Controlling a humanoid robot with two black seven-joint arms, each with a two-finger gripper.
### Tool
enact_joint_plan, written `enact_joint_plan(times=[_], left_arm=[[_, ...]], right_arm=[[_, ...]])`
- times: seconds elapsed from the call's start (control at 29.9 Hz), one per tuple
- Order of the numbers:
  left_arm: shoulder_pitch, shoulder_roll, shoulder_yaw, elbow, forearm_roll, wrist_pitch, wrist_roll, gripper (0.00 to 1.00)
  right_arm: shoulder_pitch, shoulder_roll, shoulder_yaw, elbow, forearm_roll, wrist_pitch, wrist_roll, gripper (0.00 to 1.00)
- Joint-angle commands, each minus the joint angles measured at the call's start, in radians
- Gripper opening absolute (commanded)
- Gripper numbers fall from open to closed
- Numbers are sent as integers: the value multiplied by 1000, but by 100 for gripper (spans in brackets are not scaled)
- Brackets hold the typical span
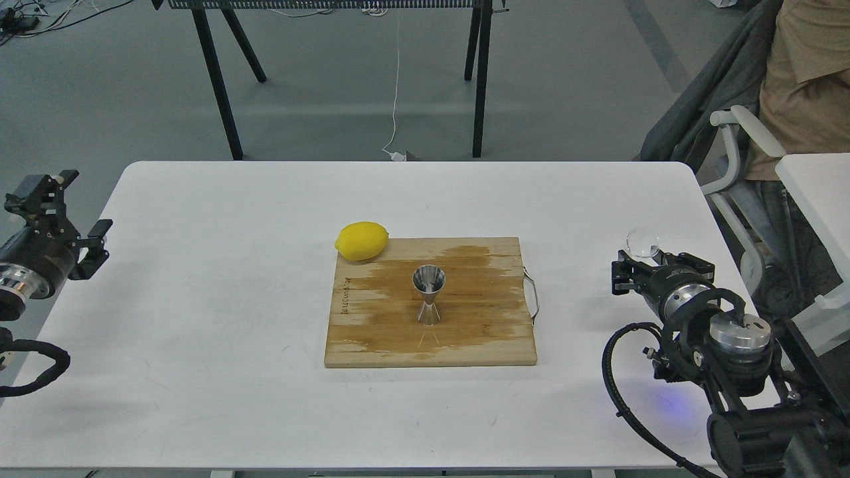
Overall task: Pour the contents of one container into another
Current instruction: 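Tilt the cup upright and carry it back toward its spot, then lower the glass cup onto the table and open the right gripper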
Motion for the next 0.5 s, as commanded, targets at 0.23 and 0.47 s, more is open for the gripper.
enact_joint_plan(times=[0.23, 0.47], left_arm=[[0, -5, 2, 0, 0, 0, 0, 99], [0, -5, 3, 0, 0, 0, 0, 99]], right_arm=[[-2, 2, 1, -97, 35, 0, -12, 41], [-2, 4, 1, -99, 35, 0, -12, 41]])
